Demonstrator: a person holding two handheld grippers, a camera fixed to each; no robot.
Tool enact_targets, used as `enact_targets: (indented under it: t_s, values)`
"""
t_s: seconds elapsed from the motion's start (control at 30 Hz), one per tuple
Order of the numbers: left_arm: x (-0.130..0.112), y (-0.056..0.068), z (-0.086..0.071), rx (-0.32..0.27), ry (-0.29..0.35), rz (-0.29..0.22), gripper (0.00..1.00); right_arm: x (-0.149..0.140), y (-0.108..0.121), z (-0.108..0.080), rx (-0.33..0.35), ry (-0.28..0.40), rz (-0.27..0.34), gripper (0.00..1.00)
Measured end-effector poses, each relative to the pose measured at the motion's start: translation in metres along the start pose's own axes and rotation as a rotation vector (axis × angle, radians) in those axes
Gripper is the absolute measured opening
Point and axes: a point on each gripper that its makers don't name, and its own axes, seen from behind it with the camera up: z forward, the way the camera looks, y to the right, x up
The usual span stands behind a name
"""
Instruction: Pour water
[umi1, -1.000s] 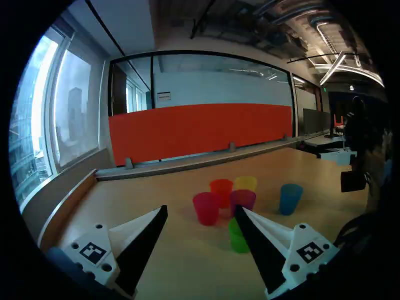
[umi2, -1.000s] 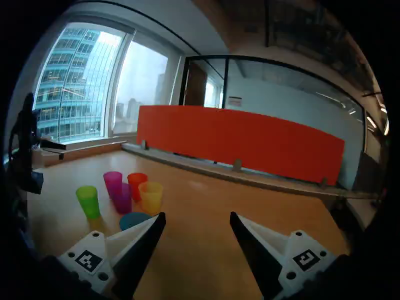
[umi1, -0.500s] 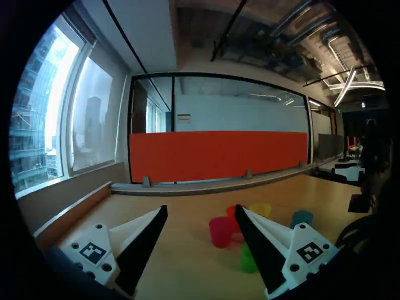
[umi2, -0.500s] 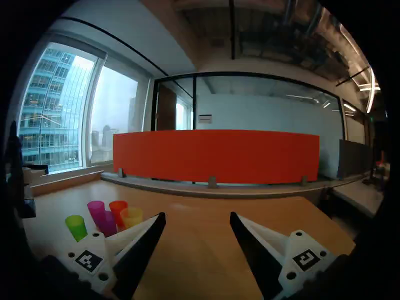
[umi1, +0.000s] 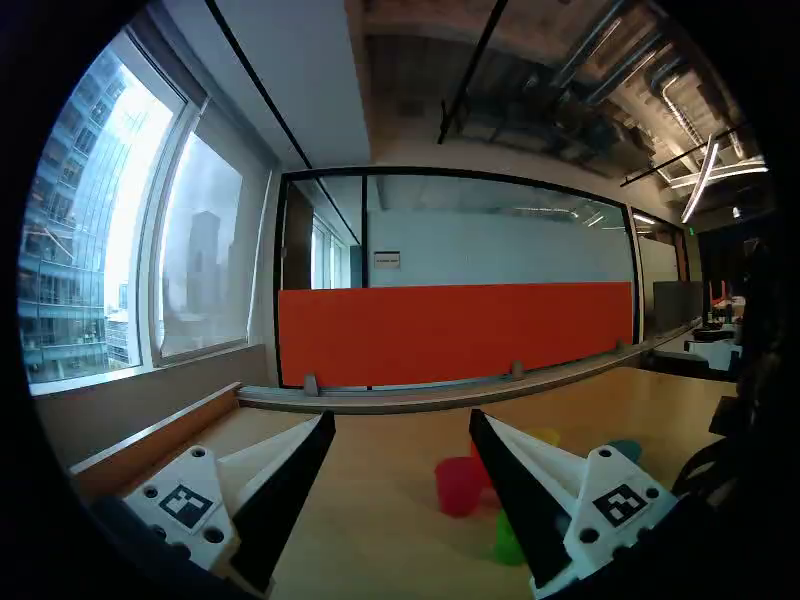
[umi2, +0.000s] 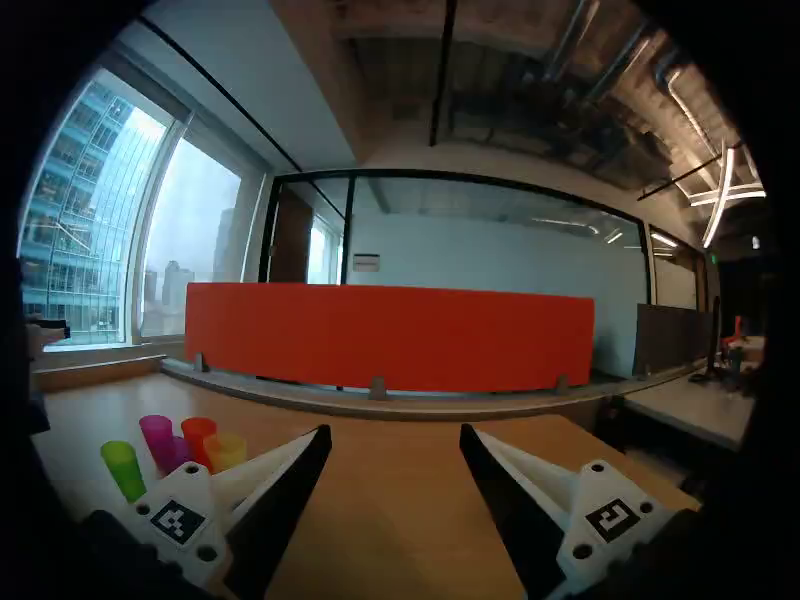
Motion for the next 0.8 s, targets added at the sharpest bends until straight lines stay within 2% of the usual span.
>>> enact_targets:
  t_s: [0.2,0.4,0.8]
  values:
    - [0.001,0.003,0.003,0.002,0.012,-0.009,1.00,-0.004,-0.001,-0.001,-0.007,-0.010,0.027,1.00]
    - [-0.008,-0.001,0.007,0.029,0.004,-0.011,1.00,-0.003,-0.002,0.002,-0.017,-0.011,0.029,1.00]
    - [-0.021,-0.009,0.012,0.092,0.021,0.034,1.00,0.004,-0.002,0.001,-0.028,-0.009,0.043,1.00]
